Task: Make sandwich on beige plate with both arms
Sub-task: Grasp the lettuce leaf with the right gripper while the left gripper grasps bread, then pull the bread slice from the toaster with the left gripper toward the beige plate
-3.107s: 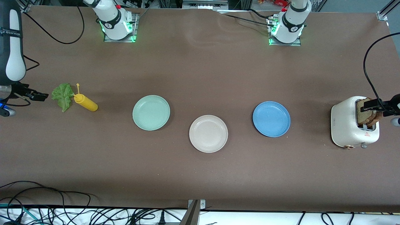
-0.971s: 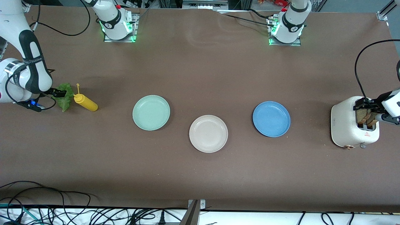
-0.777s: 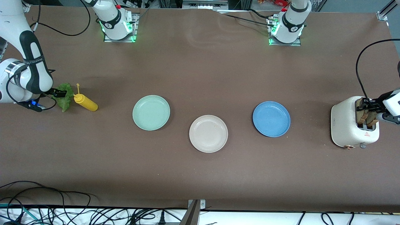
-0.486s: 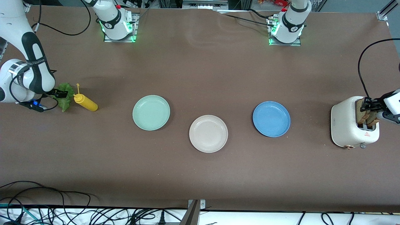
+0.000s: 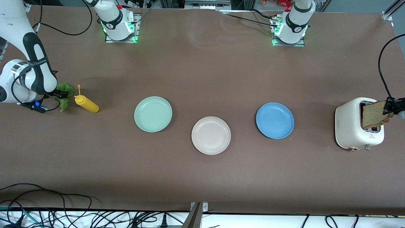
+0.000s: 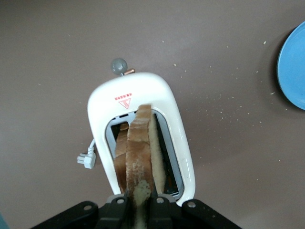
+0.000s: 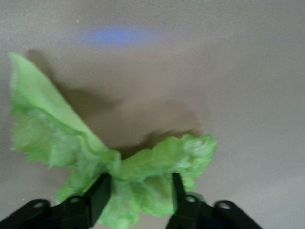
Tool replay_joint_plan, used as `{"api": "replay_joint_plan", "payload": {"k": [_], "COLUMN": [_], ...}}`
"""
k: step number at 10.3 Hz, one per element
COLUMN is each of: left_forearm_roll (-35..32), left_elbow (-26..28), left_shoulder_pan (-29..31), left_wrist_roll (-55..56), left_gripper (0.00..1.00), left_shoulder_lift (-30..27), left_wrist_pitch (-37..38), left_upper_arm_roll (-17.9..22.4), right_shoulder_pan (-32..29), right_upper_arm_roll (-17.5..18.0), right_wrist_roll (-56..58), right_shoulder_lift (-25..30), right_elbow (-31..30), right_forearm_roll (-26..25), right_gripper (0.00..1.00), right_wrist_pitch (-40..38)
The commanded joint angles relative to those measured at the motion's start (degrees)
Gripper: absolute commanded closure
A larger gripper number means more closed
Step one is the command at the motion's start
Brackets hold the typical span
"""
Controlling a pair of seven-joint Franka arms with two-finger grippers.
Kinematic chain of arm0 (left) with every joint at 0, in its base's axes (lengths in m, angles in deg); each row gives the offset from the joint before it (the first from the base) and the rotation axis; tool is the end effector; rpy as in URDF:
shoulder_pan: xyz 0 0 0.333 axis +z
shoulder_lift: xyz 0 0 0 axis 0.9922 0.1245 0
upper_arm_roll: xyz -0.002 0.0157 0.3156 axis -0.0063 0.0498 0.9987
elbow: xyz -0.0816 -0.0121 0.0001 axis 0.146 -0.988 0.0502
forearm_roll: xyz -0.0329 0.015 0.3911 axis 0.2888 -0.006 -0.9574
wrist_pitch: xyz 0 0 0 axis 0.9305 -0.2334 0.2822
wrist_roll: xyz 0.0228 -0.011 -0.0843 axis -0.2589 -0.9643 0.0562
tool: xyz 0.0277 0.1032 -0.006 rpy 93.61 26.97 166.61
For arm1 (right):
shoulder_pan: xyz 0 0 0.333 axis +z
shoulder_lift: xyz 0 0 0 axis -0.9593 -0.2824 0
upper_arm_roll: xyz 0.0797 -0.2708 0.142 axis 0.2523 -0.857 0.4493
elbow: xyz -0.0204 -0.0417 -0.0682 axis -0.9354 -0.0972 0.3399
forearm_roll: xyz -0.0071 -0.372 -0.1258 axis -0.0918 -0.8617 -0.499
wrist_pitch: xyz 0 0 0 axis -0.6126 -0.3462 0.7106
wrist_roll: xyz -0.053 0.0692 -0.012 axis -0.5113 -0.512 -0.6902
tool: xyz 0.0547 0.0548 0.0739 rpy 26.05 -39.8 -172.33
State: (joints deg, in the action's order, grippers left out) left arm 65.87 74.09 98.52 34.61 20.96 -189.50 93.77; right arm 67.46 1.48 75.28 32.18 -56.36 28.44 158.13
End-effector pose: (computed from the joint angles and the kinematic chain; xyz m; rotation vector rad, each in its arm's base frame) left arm 0.6096 0.2264 0.4526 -3.0401 0.6699 0.0971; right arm 0.4879 -0.2567 0.1649 2.8897 -0.5491 -0.6380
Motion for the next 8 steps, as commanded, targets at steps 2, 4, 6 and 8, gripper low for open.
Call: {"api": "replay_joint_plan", "payload": {"k": [2, 4, 6, 8], "left_forearm_roll": [0.95, 8.58, 12.28, 18.77], "left_elbow": [-5.89, -5.80, -5.80, -5.89], "left_shoulder_pan": [-2.13, -4.50, -10.63, -16.79], "left_wrist_roll": [-0.56, 2.06, 7.58, 18.90], "left_gripper": [1.00, 1.00, 1.00, 1.00], "left_shoulder_lift": [1.35, 1.52, 2.22, 3.45], "left_wrist_pitch": [8.53, 13.45, 16.45, 17.69], "left_upper_arm_roll": [-0.36, -0.36, -0.63, -0.71], "right_shoulder_pan": [-0.89, -0.81, -0.81, -0.63], "right_upper_arm_roll": [0.32, 0.32, 0.32, 0.41], "right_wrist_roll": [1.23, 2.28, 2.72, 2.99], "right_shoulder_lift": [0.44, 0.97, 2.36, 4.56], "right_elbow": [-0.57, -0.13, 1.18, 6.52], "right_forearm_roll": [0.38, 0.38, 0.38, 0.38], "right_gripper": [1.00, 1.00, 1.00, 1.00], "right_wrist_pitch": [0.50, -0.03, -2.13, -11.23]}}
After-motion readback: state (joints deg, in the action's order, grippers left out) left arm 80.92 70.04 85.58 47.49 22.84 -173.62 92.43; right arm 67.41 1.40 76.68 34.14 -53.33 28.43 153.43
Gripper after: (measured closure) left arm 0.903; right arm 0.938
